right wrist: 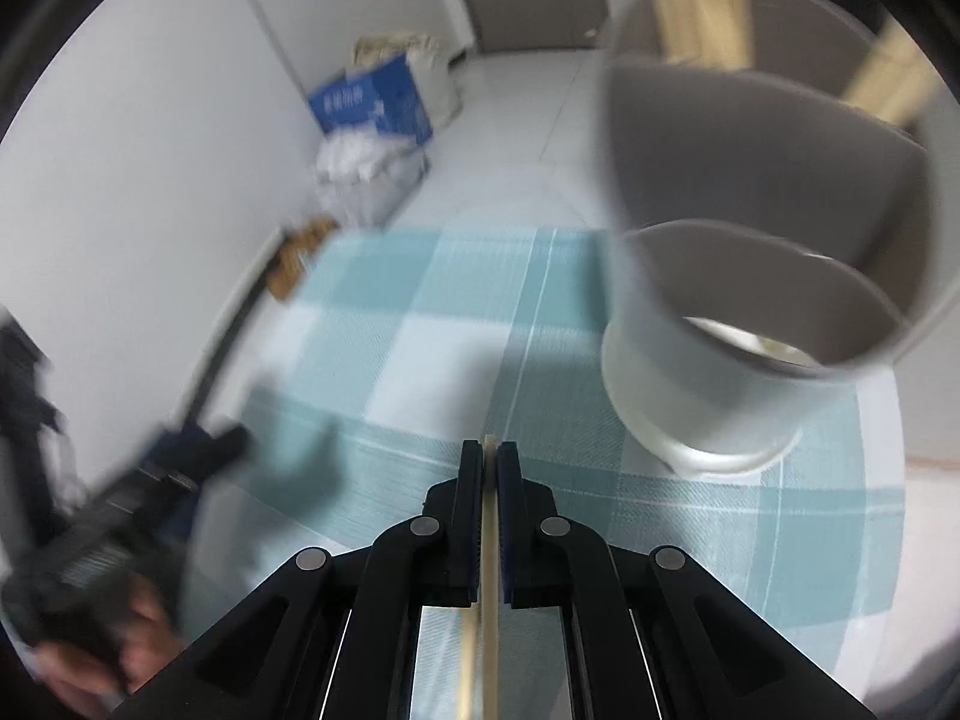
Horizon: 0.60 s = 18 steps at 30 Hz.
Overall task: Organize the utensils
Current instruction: 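Grasp the last chopstick with the left tool while the right tool holds its chopstick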
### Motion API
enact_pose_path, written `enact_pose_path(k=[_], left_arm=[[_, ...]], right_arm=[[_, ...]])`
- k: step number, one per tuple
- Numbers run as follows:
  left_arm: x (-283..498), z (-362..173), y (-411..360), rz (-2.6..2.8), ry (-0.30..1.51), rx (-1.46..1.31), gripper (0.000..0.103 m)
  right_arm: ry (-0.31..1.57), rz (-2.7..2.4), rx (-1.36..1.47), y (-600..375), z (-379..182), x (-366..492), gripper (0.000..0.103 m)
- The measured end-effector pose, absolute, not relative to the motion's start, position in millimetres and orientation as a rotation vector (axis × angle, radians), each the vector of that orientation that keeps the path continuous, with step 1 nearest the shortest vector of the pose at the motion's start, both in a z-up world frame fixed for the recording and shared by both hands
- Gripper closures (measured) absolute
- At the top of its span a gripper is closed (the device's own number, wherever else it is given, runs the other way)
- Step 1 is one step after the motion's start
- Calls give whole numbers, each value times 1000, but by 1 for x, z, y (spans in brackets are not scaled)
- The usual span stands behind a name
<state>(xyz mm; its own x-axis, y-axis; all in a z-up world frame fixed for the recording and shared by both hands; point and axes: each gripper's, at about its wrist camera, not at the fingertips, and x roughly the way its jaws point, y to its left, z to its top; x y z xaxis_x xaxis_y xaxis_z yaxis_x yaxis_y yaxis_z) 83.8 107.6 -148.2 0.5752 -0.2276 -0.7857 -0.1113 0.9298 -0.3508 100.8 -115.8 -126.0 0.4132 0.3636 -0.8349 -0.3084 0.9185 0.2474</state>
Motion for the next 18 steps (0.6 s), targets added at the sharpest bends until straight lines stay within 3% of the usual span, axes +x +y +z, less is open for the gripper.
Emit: enact_pose_path(k=[6,18], left_arm=[[84,-157,82,-154,1039,-330,17],[84,-156,23,-221,1123,-144,17]], right_arm=[[1005,415,318,-169,-116,100,100],[954,363,751,-280,-151,80,100]])
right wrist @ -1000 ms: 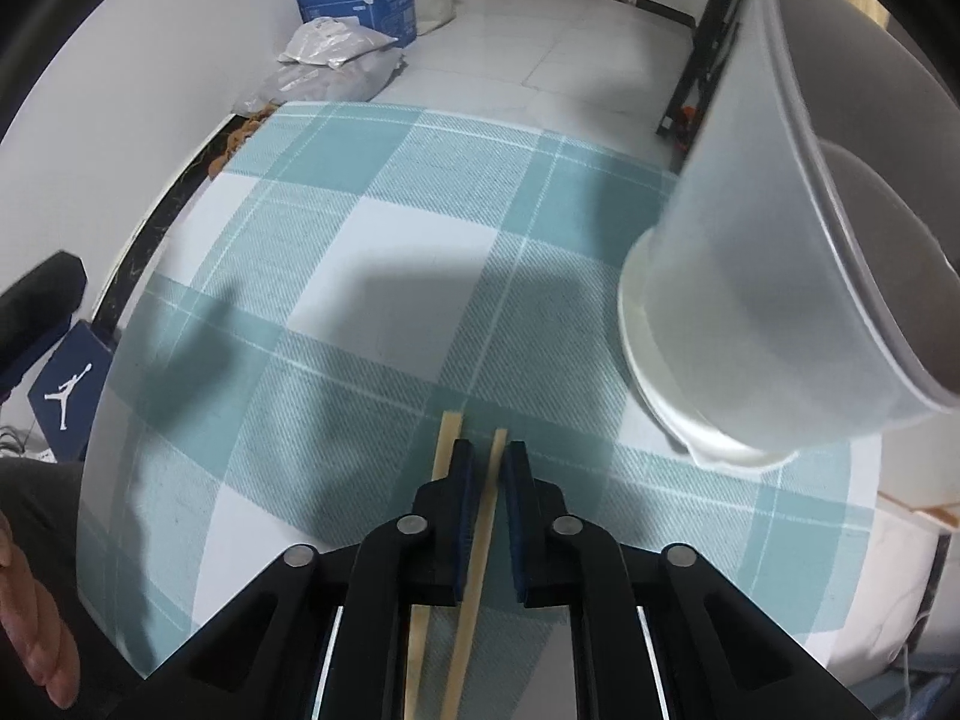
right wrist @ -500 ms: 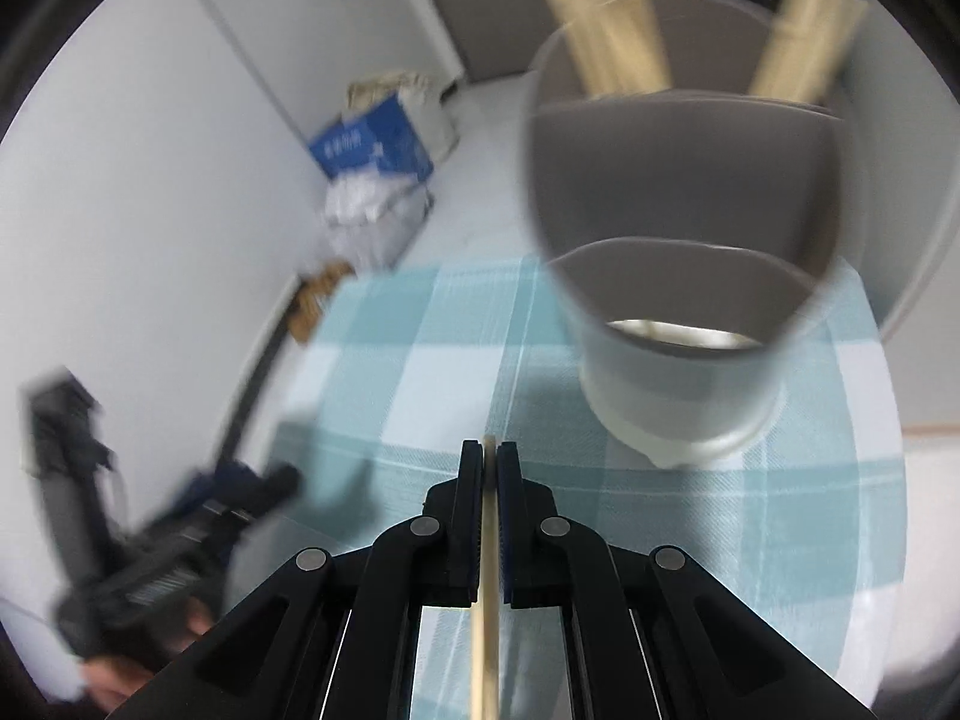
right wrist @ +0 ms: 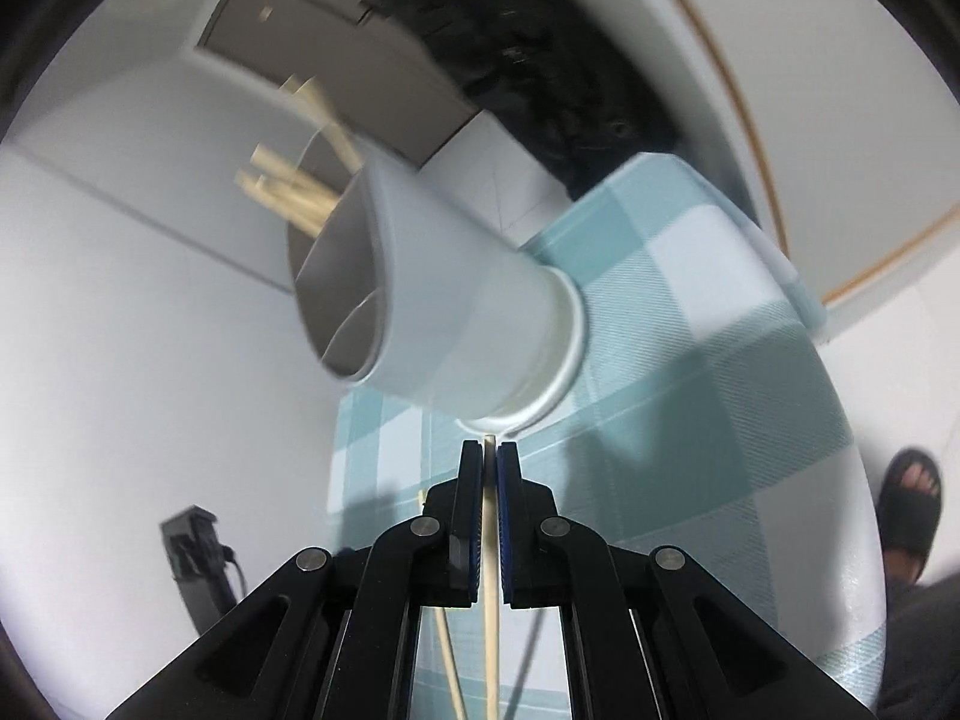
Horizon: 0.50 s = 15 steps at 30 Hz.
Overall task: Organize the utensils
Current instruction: 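Grasp the last chopstick with the left tool while the right tool holds its chopstick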
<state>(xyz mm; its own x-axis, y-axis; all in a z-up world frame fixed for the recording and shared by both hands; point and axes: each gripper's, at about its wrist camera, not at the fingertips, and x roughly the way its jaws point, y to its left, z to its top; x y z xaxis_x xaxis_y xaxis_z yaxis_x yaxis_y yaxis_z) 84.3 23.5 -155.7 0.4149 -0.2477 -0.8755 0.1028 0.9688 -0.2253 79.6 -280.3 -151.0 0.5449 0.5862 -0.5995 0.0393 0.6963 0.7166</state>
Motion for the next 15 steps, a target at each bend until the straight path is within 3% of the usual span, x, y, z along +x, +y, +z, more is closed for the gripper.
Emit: enact_pose_path(k=[10,13,15], left_arm=[[97,-161,1,-145,1197,-63,17],[102,-167,-3,-134,1241,-38,37],[103,-167,-6,-122,1246,-8,41]], right_arm=[[875,354,885,-319,-145,81,99],[865,365,881,-321,-142,82,99],[866,367,868,-323,-140,80,99]])
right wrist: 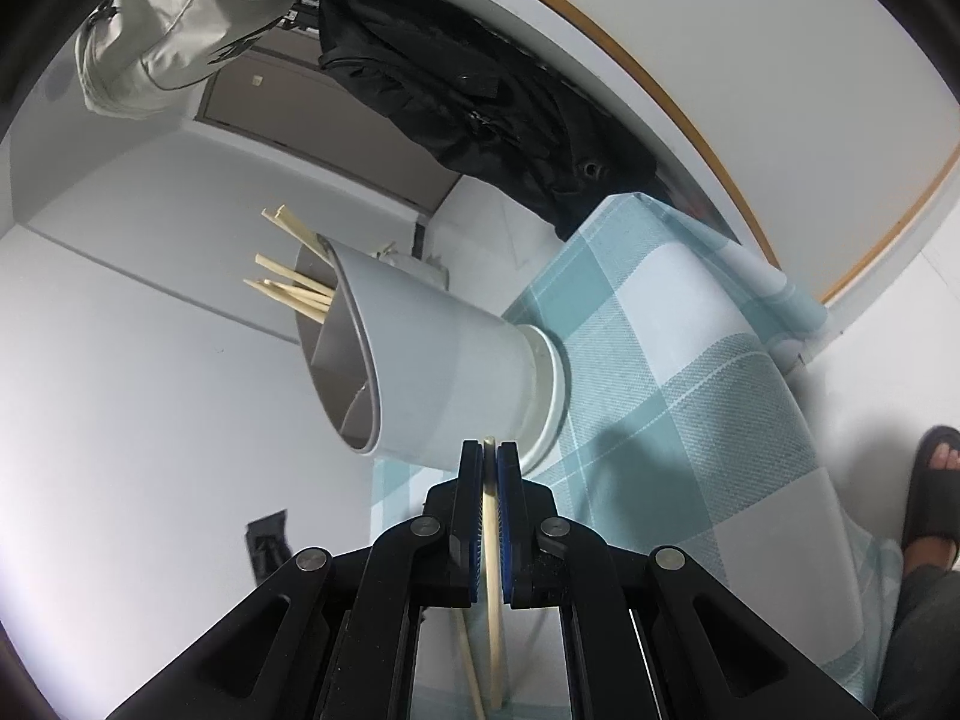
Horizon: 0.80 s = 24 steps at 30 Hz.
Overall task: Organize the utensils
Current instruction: 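Grasp the last chopstick with the left tool while the right tool holds its chopstick, then lift both held chopsticks up over the white utensil holder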
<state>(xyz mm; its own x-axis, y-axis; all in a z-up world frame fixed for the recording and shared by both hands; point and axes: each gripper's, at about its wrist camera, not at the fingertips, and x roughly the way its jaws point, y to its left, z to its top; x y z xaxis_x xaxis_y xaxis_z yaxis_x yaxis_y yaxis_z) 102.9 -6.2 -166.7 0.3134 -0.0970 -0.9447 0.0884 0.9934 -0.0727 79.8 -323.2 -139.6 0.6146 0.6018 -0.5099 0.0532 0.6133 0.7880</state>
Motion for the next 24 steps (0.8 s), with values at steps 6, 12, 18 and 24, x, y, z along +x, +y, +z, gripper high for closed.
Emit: enact_pose_path(k=[6,12,18,24], left_arm=[[108,-165,-14,-112,1263,31,75],[114,-165,-20,-91,1281,8,99],[116,-160,-20,-105,1243,-39,100],[99,-124,-12,-139,1064,-109,100]], right_arm=[[850,387,822,-319,-133,81,99],[841,397,798,-317,-130,79,99],[842,384,775,-316,-129,77,99],[826,383,728,-311,-125,73,99]])
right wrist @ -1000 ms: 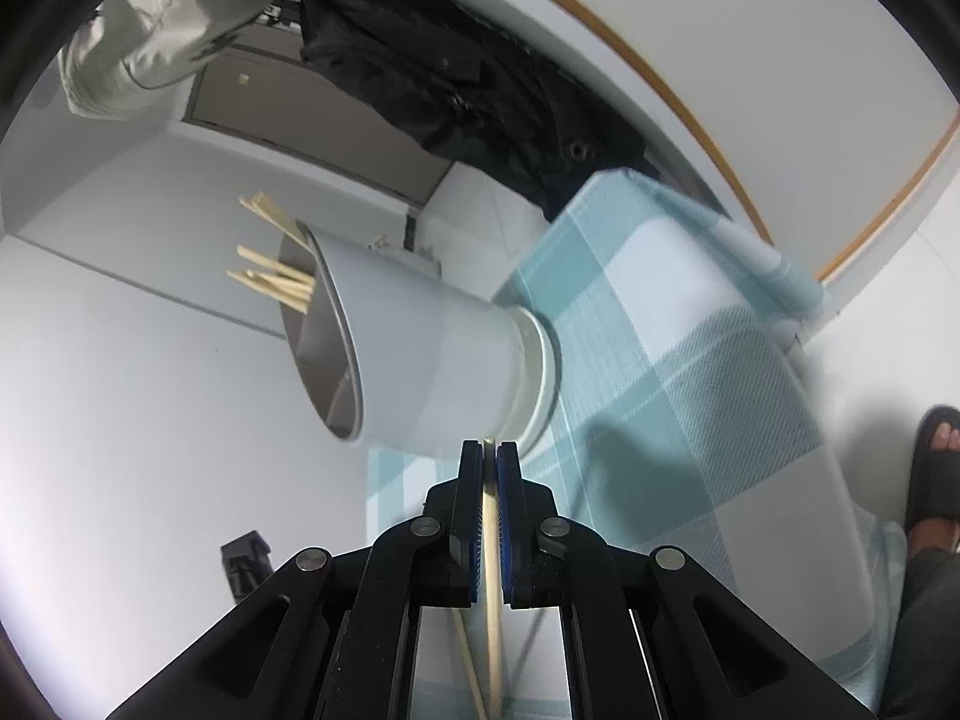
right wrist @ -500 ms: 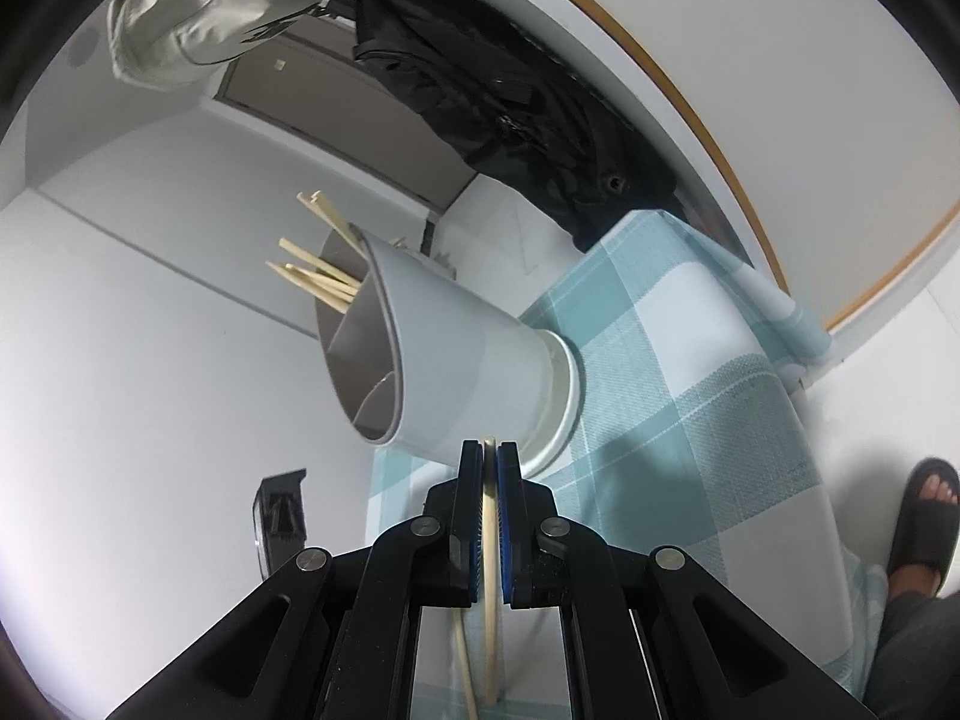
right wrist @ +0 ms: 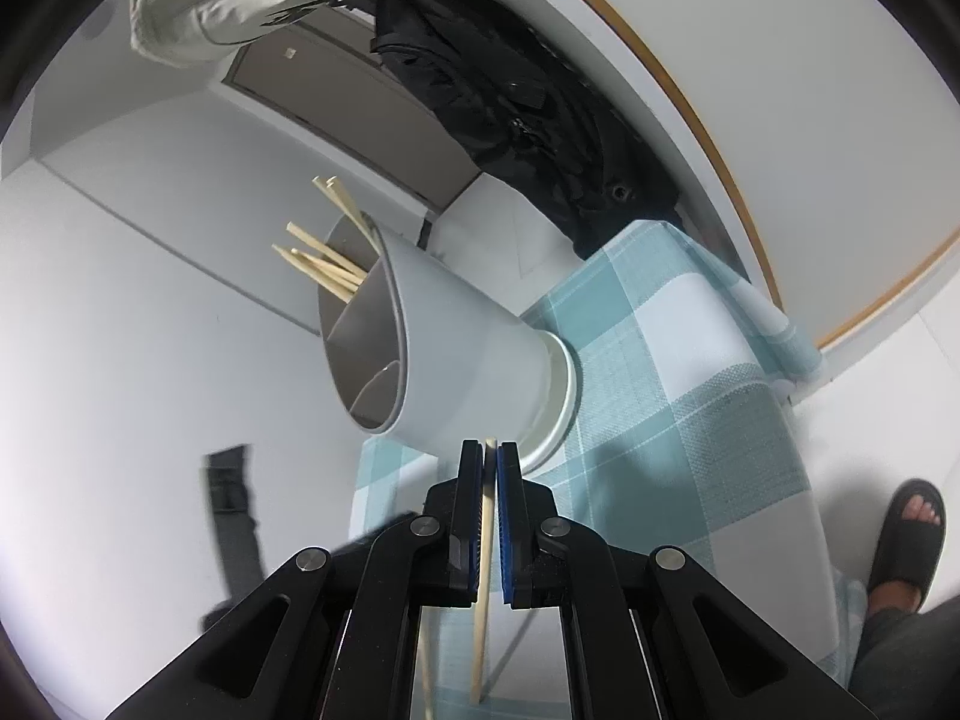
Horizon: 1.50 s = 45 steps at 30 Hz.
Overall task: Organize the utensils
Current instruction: 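Lift both held chopsticks up over the white utensil holder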
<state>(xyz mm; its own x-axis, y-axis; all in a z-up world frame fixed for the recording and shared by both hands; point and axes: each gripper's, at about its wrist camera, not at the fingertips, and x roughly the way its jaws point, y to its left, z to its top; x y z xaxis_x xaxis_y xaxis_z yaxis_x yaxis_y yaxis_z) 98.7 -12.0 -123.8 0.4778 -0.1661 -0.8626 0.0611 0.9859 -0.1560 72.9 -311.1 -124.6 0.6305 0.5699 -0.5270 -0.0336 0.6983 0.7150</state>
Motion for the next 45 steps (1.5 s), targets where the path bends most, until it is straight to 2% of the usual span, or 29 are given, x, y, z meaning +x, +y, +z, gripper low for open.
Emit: enact_pose_path(k=[7,14,25,35,45], left_arm=[[72,-83,-3,-178,886,-153,101],[54,-67,3,-221,776,-163,101],[46,-56,6,-283,744,-119,101],[49,-33,9,-310,713,-112,101],[64,-8,1,-325,694,-110,101]], right_arm=[[797,417,652,-297,-118,66,99],[719,481,545,-276,-98,49,99],[576,553,284,-221,-56,21,100],[568,566,273,-210,-45,27,100],[548,562,272,-217,-11,45,100]])
